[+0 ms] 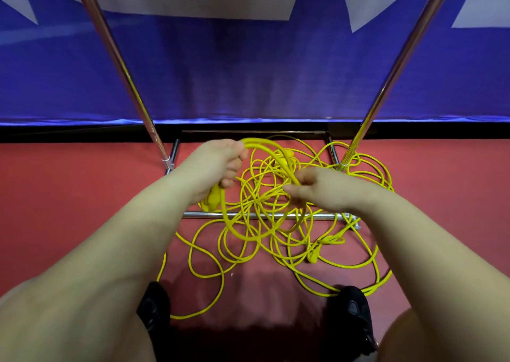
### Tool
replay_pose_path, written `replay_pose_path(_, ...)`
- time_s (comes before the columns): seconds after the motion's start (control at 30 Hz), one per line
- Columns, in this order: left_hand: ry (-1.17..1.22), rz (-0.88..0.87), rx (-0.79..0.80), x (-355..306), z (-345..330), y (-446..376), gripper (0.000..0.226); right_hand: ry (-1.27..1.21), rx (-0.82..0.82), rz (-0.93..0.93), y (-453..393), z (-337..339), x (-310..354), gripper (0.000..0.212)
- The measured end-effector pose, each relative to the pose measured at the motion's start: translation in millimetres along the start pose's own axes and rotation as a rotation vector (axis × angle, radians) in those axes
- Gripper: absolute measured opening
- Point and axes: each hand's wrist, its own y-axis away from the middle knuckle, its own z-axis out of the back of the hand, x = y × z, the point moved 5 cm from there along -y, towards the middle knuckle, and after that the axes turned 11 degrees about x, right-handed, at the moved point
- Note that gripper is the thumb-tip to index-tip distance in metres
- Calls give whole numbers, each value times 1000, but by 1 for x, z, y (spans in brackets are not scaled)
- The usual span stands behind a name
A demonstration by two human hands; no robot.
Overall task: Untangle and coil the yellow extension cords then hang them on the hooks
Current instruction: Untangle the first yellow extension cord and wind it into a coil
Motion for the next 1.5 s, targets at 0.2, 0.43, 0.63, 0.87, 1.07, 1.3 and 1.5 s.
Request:
replay_pose_path(0.2,530,-178,-307,-19,53,10,31,157,135,-171,-7,-22,-34,25)
replay_pose_path(0.43,218,-186,-340,-12,39,8,26,-351,-311,-62,-2,13,-24,13)
replay_pose_path(0.63,-250,-140,-123,-4,1,4,29,-39,-269,81,18,14,21,20)
replay_pose_path(0.87,-404,-134,159,4,-36,3,26,-270,-483,311,31,32,38,9)
replay_pose_path(1.07,-32,-163,-107,-7,-3,-2,28,-99,-119,63,14,12,15,37)
replay_pose_path(1.3,26,-39,-85,-6,10,1,28,-597,-684,451,32,55,9,13)
replay_pose_path(1.5,104,125,212,-4,-23,12,28,-414,-546,389,33,58,7,12)
